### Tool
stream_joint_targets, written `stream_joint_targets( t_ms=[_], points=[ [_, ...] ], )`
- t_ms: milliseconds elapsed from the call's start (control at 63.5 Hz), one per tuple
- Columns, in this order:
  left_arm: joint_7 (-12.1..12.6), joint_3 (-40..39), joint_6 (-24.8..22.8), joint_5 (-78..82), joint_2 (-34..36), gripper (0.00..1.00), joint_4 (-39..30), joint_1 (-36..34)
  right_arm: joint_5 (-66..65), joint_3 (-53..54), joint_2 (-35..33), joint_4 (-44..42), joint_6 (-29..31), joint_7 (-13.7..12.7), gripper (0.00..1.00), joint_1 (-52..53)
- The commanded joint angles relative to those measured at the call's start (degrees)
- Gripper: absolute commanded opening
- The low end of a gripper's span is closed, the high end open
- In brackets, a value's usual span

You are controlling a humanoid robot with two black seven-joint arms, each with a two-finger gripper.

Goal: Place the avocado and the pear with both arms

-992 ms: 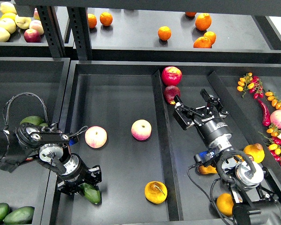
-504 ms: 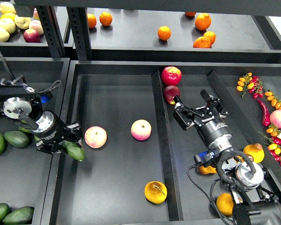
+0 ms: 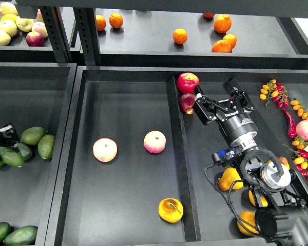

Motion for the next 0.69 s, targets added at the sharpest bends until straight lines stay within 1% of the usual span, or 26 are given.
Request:
stream_joint_targets(
  t_ms=[0,205,394,677],
  points=[
    [0.0,-1.8,0.0,0.5,-0.5,0.36,0.6,2.3,0.0,0.0,0.0,-0.1,0.0,0.1,1.0,0.1],
    [0.0,-2.0,0.0,1.2,-4.5,0.37,2.3,4.3,0.1,0.6,0.0,0.0,0.1,0.1,1.0,0.1],
    [0.0,-2.1,0.0,1.2,-9.6,0.38,8.4,6.5,0.2,0.8,0.0,0.5,0.3,0.1,1.0,0.1],
    [0.0,-2.1,0.0,1.0,-13.5,0.39,13.2,8.8,0.3,1.6,0.0,0.8,0.4,0.2,1.0,0.0]
  ],
)
